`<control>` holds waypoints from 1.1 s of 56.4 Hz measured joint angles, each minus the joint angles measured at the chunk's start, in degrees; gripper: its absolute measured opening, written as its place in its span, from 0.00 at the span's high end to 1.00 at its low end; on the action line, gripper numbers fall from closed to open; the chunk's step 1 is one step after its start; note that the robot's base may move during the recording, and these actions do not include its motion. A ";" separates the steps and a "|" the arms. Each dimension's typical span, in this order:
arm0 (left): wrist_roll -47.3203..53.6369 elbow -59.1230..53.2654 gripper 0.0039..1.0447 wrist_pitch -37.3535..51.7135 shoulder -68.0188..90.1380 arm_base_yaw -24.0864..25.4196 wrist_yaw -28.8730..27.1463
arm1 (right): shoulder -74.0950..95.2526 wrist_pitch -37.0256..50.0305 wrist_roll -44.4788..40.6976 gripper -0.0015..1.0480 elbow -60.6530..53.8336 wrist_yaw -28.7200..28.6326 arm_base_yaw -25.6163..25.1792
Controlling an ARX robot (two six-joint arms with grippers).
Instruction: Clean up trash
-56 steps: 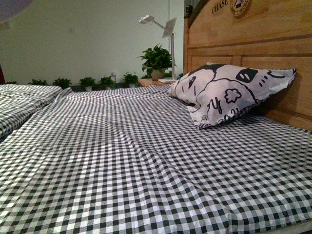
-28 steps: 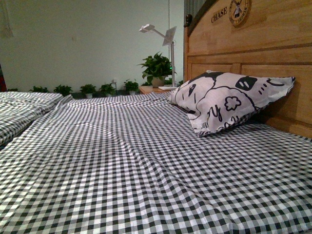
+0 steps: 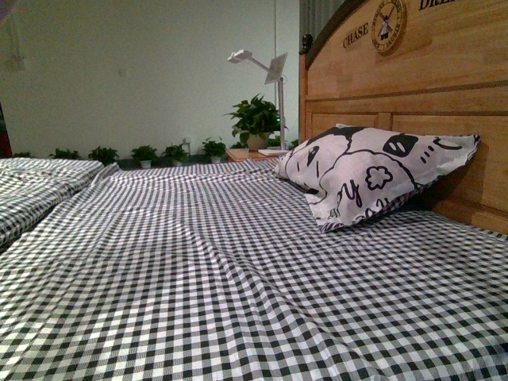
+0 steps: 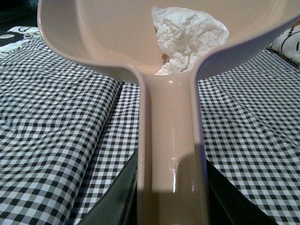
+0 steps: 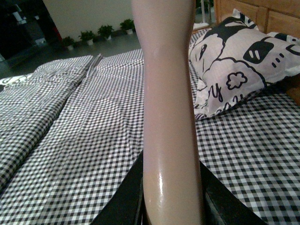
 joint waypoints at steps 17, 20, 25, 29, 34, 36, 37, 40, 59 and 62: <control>-0.83 -0.13 0.74 0.00 -0.20 0.72 0.46 | 0.00 -0.61 -0.02 0.80 0.00 0.31 0.35; -0.85 -0.13 0.74 0.00 -0.20 0.72 0.50 | 0.00 -0.61 -0.02 0.80 0.00 0.31 0.35; -0.87 -0.13 0.74 0.00 -0.22 0.74 0.48 | 0.00 -0.61 -0.02 0.80 0.00 0.31 0.35; -0.92 -0.13 0.74 0.00 -0.22 0.74 0.48 | 0.00 -0.61 -0.02 0.80 0.00 0.31 0.35; -0.96 -0.13 0.74 0.00 -0.22 0.74 0.48 | 0.00 -0.61 -0.02 0.80 0.00 0.31 0.35; -0.98 -0.13 0.74 0.00 -0.22 0.74 0.48 | 0.00 -0.61 -0.02 0.80 0.00 0.31 0.35; -0.98 -0.13 0.74 0.00 -0.22 0.74 0.48 | 0.00 -0.61 -0.02 0.80 0.00 0.31 0.35; -0.98 -0.13 0.74 0.00 -0.22 0.74 0.48 | 0.00 -0.61 -0.02 0.80 0.00 0.31 0.35; -1.01 -0.13 0.74 0.00 -0.22 0.74 0.48 | 0.00 -0.61 -0.02 0.80 0.00 0.31 0.35; -1.01 -0.13 0.74 0.00 -0.22 0.74 0.48 | 0.00 -0.61 -0.02 0.80 0.00 0.31 0.35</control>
